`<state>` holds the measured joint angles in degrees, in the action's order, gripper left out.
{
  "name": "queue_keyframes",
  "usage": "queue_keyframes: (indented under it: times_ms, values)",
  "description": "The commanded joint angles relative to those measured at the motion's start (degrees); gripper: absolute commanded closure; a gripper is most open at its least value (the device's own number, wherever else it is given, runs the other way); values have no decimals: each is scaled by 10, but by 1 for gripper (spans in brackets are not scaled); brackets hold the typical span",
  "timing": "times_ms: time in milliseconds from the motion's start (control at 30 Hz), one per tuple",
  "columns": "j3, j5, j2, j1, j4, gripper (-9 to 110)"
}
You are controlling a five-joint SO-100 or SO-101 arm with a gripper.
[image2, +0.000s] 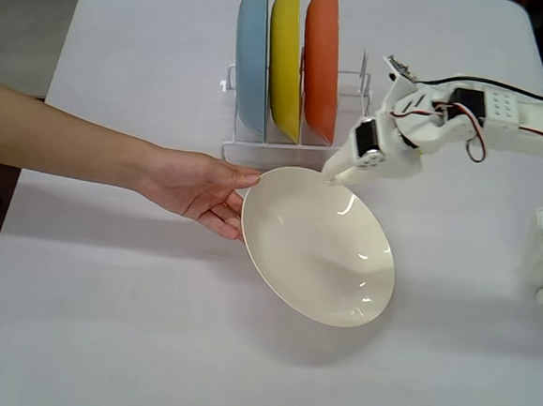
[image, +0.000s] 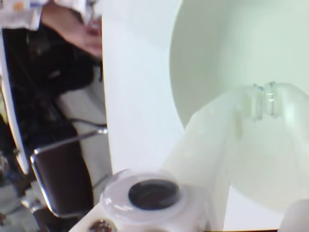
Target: Can you put the plate away?
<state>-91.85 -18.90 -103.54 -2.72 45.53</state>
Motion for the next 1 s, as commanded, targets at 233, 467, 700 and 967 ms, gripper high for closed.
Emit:
queue_keyframes:
  times_ms: [233, 467, 700, 967]
  values:
    - [91, -37, 80, -49, -108, 95]
    - [117, -32, 138, -57, -153, 84]
    - [172, -18, 189, -62, -170, 79]
    - [219, 61, 239, -74, -132, 74]
